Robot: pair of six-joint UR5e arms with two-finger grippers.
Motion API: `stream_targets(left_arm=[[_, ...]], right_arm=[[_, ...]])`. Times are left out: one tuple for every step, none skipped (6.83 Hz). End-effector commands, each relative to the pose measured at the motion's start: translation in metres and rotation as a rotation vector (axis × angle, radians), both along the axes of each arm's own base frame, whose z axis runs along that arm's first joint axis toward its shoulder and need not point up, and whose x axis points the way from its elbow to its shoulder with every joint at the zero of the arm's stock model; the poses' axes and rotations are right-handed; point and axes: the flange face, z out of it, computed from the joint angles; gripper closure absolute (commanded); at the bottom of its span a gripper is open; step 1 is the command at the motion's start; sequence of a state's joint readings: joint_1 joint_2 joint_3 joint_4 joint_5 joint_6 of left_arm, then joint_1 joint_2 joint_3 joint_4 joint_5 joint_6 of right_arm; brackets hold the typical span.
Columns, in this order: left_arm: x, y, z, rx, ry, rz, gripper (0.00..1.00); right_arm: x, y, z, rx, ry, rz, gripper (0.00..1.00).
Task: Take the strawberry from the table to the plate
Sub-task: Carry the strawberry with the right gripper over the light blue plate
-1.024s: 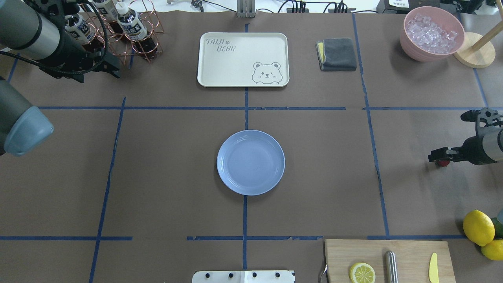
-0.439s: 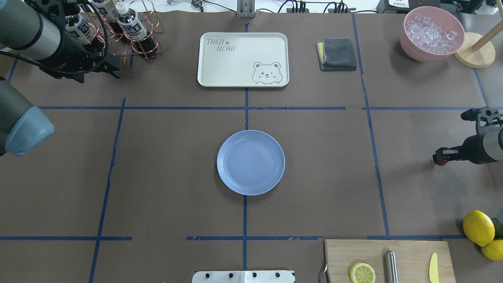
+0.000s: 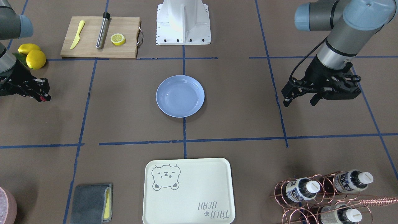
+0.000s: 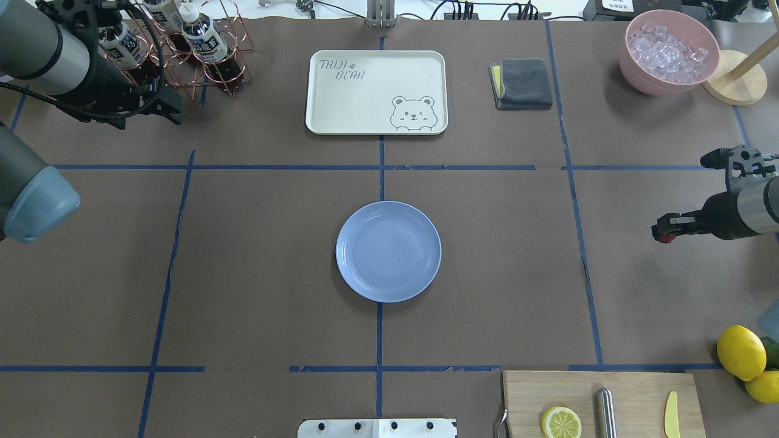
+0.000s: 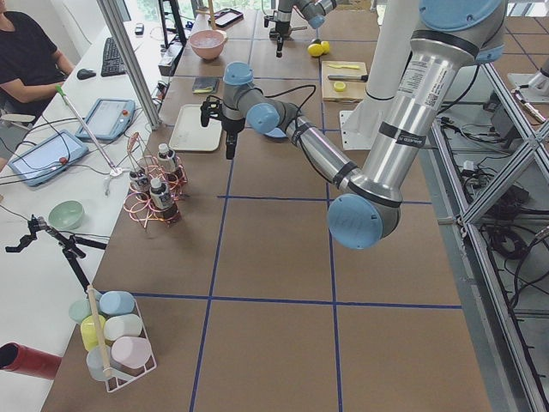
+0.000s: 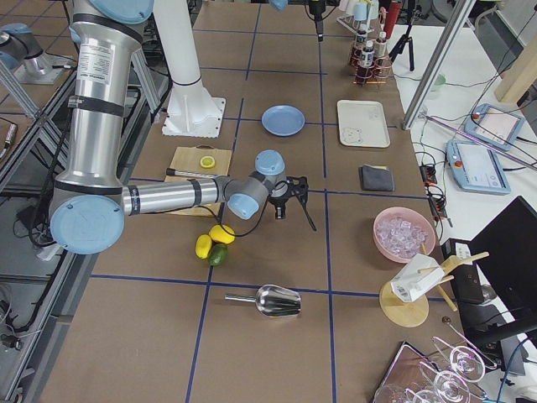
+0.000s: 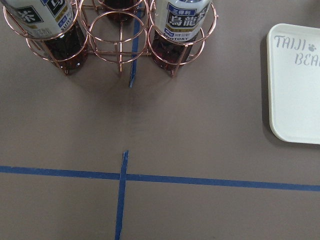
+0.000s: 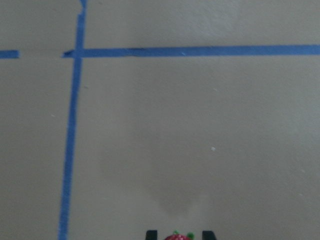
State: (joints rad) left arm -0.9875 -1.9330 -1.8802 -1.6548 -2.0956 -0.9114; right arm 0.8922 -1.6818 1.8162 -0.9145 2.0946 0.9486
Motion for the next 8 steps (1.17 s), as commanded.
stream_targets(left_arm=[[-0.016, 0.002, 0.033, 0.06, -0.061, 0.072, 0.0], [-0.035, -0.002, 0.047, 0.085, -0.088, 0.086, 0.0], [-0.062, -0.011, 0.065, 0.119, -0.127, 0.104, 0.0], [-0.087, -0.023, 0.084, 0.144, -0.165, 0.119, 0.0], [-0.112, -0.024, 0.108, 0.17, -0.204, 0.152, 0.0], [-0.135, -0.03, 0.126, 0.189, -0.235, 0.172, 0.0], [-0.148, -0.03, 0.144, 0.191, -0.257, 0.196, 0.0], [-0.16, -0.032, 0.156, 0.199, -0.271, 0.211, 0.0]], right_arm=[[-0.037, -0.043, -0.099, -0.004, -0.028, 0.017, 1.0], [-0.084, -0.051, -0.152, -0.04, -0.053, 0.007, 1.0], [-0.131, -0.054, -0.213, -0.073, -0.047, -0.02, 1.0], [-0.16, -0.056, -0.264, -0.095, -0.027, -0.04, 1.0], [-0.197, -0.042, -0.286, -0.092, -0.013, -0.035, 1.0], [-0.253, -0.03, -0.308, -0.091, 0.005, -0.015, 1.0], [-0.308, -0.02, -0.324, -0.09, 0.035, -0.007, 1.0], [-0.349, -0.014, -0.33, -0.08, 0.071, -0.012, 1.0]])
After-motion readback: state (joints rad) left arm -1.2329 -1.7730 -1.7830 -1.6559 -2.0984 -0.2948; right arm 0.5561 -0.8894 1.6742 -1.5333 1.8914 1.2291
